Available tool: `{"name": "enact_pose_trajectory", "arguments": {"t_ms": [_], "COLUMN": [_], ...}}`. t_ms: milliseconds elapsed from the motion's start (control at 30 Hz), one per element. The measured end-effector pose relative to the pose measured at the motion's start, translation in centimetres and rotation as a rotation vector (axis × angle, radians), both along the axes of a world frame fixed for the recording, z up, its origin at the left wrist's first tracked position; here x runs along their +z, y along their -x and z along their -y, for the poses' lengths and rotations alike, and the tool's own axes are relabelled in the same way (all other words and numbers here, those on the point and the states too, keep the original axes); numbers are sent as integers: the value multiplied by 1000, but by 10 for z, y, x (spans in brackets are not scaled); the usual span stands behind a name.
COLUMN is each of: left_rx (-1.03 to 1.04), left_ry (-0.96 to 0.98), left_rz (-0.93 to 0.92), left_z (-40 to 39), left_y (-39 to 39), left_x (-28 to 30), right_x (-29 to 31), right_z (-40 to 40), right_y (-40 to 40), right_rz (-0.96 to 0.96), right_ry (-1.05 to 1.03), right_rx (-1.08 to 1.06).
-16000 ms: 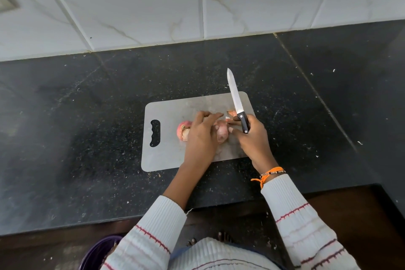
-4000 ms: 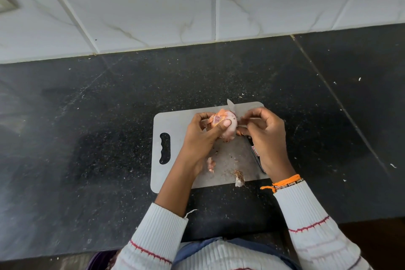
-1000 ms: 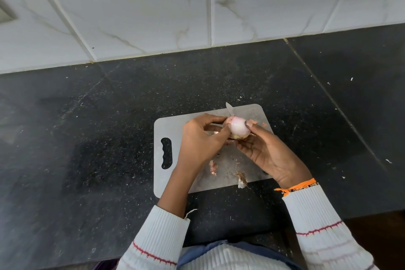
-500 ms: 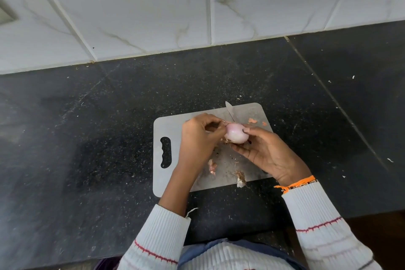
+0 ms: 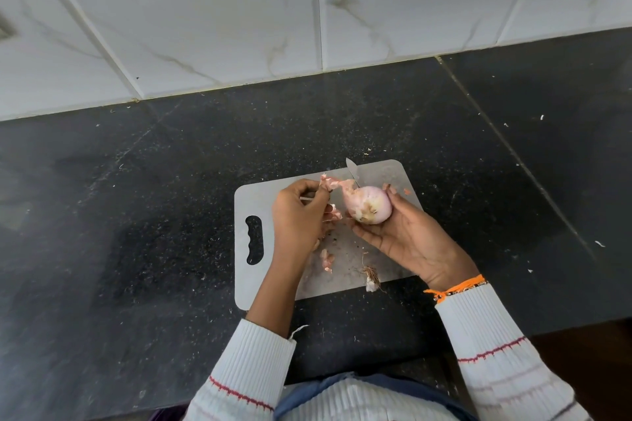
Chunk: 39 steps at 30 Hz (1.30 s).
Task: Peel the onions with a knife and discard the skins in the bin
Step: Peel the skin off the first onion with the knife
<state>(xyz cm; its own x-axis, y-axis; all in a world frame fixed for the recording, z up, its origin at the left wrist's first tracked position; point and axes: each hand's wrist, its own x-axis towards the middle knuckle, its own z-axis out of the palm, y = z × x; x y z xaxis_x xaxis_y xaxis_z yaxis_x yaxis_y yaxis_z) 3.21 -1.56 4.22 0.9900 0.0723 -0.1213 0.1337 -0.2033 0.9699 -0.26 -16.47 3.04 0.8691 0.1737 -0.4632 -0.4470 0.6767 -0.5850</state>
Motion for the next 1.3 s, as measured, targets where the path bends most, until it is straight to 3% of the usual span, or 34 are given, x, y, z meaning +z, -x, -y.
{"name": "enact_pose_trajectory", "arguments": {"t_ms": [100, 400, 667, 900, 1300], "left_rx": [13, 10, -352, -230, -73], "left_ry": [-3, -40, -111, -13, -301], "left_rz": [-29, -27, 285, 309, 246], "left_z": [1, -2, 2, 3, -4], "left_y": [0, 0, 5, 9, 1], "left_x": [-1, -1, 1, -3, -16], "right_x": [0, 5, 5, 5, 10], "right_z": [-3, -4, -10, -14, -13], "right_y": [0, 1, 2, 2, 6], "right_rz": [-32, -13, 19, 17, -33], "right_ry": [33, -125, -113, -4, 28], "right_rx": [-27, -80, -25, -3, -1]}}
